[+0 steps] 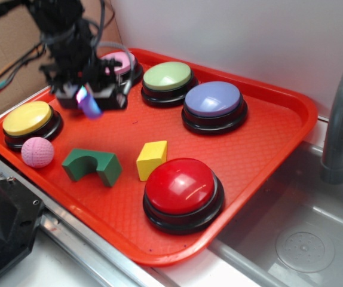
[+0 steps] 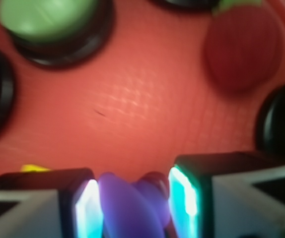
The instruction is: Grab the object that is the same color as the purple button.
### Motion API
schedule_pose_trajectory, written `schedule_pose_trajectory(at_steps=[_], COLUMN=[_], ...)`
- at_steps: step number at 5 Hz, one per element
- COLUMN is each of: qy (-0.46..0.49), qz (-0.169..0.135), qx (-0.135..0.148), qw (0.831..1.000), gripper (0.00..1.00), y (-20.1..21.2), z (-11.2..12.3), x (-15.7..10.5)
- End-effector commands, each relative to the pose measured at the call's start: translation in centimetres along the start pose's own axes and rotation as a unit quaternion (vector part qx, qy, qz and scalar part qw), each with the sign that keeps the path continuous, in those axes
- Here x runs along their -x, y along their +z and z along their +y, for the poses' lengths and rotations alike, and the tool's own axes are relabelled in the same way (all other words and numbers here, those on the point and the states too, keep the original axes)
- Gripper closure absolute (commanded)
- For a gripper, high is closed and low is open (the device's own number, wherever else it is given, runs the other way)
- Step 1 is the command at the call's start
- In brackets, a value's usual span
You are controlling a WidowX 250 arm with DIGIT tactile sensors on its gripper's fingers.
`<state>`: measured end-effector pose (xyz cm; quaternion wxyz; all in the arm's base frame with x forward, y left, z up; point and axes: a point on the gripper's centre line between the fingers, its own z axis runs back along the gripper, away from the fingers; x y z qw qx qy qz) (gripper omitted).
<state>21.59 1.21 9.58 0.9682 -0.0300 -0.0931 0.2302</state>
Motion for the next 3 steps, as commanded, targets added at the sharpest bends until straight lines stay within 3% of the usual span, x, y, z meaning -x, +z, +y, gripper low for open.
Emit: schedule_pose_trajectory(at_steps=[1, 2, 3], qy=[-0.032, -0.043, -0.032], qz=[0.0, -0.002, -0.018], qx=[0.04, 0.037, 0.009], qw=[0.999, 0.998, 0.999], gripper=[1.0, 1.0, 1.0], y=[10.1, 10.7, 10.0], z=[-3.1, -3.4, -2.8], x=[-3.8, -4.8, -5.1])
